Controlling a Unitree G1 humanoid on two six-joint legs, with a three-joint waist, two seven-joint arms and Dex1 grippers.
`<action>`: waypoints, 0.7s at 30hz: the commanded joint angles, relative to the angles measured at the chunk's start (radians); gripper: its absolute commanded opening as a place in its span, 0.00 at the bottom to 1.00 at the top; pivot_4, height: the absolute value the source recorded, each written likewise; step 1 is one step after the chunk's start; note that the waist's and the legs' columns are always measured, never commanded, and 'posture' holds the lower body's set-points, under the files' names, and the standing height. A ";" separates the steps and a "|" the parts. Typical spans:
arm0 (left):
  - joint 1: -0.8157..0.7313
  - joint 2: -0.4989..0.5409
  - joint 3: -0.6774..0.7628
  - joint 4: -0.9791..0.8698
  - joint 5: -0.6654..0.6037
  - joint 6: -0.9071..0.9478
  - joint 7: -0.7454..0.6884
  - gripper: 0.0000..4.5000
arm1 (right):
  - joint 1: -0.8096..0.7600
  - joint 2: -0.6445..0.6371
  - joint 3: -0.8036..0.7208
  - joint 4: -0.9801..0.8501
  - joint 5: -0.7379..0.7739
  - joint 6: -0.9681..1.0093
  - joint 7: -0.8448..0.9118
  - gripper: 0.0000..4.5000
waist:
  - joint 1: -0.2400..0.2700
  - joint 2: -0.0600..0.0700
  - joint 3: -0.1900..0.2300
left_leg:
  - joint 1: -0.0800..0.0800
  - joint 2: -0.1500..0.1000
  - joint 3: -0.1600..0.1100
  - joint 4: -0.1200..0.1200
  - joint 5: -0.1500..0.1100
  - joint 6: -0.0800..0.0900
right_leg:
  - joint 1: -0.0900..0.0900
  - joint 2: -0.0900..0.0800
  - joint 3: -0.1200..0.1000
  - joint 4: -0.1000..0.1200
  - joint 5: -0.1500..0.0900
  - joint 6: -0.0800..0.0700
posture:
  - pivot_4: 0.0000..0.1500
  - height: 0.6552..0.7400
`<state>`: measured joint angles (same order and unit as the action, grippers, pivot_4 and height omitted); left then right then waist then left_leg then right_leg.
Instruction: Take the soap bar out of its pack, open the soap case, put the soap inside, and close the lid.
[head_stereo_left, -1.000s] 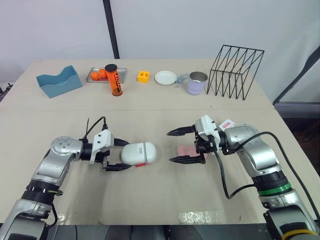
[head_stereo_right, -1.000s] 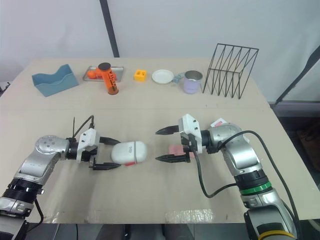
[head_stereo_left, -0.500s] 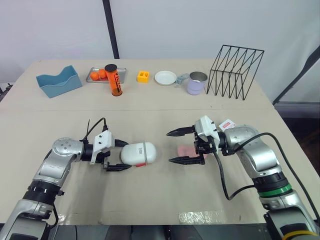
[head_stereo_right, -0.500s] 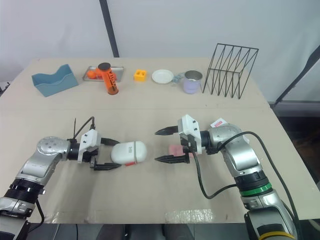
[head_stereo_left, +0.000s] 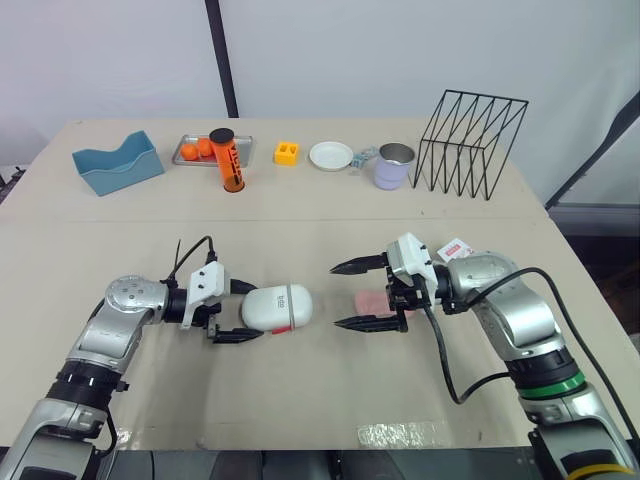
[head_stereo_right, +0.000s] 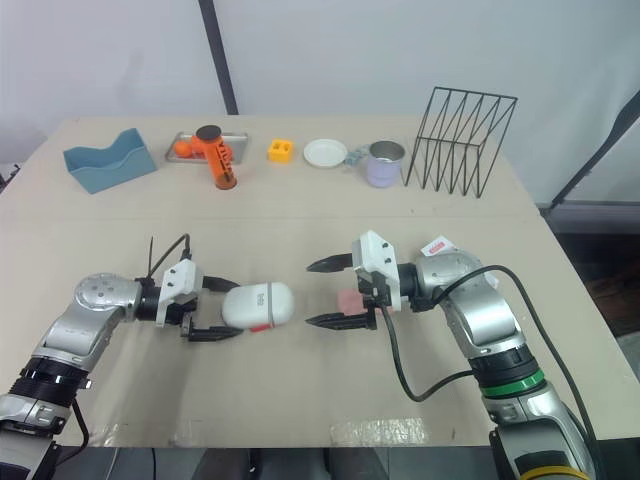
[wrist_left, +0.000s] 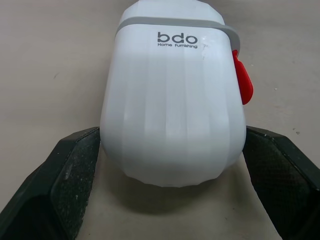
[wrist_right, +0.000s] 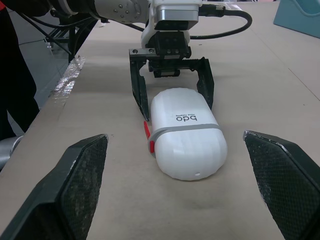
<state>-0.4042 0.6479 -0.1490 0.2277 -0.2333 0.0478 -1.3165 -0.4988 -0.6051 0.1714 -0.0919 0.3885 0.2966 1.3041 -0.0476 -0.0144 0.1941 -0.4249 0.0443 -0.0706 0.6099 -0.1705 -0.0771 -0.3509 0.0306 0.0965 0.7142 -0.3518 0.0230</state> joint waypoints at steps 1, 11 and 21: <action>-0.015 0.005 0.006 -0.007 0.000 -0.001 -0.002 1.00 | -0.003 -0.009 -0.015 -0.022 0.014 -0.010 0.005 0.99 | 0.000 0.000 0.000 | 0.000 0.000 0.000 0.000 0.000 0.000 | 0.000 0.000 0.000 0.000 0.000 0.000 | 1.00 1.00; -0.023 0.002 0.008 -0.002 0.006 -0.008 0.009 0.86 | 0.002 -0.010 -0.015 -0.022 0.011 -0.014 0.006 1.00 | 0.000 0.000 0.000 | 0.000 0.000 0.000 0.000 0.000 0.000 | 0.000 0.000 0.000 0.000 0.000 0.000 | 1.00 1.00; -0.027 -0.002 0.013 0.002 0.011 -0.040 0.008 0.86 | -0.002 -0.009 -0.023 -0.021 0.028 0.016 0.000 1.00 | 0.000 0.000 0.000 | 0.000 0.000 0.000 0.000 0.000 0.000 | 0.000 0.000 0.000 0.000 0.000 0.000 | 1.00 1.00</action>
<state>-0.4138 0.6456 -0.1507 0.2373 -0.2165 0.0331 -1.3113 -0.4967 -0.6051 0.1713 -0.0911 0.3909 0.3016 1.3058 -0.0476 -0.0144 0.1941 -0.4249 0.0443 -0.0706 0.6099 -0.1705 -0.0771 -0.3508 0.0306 0.0965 0.7143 -0.3518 0.0229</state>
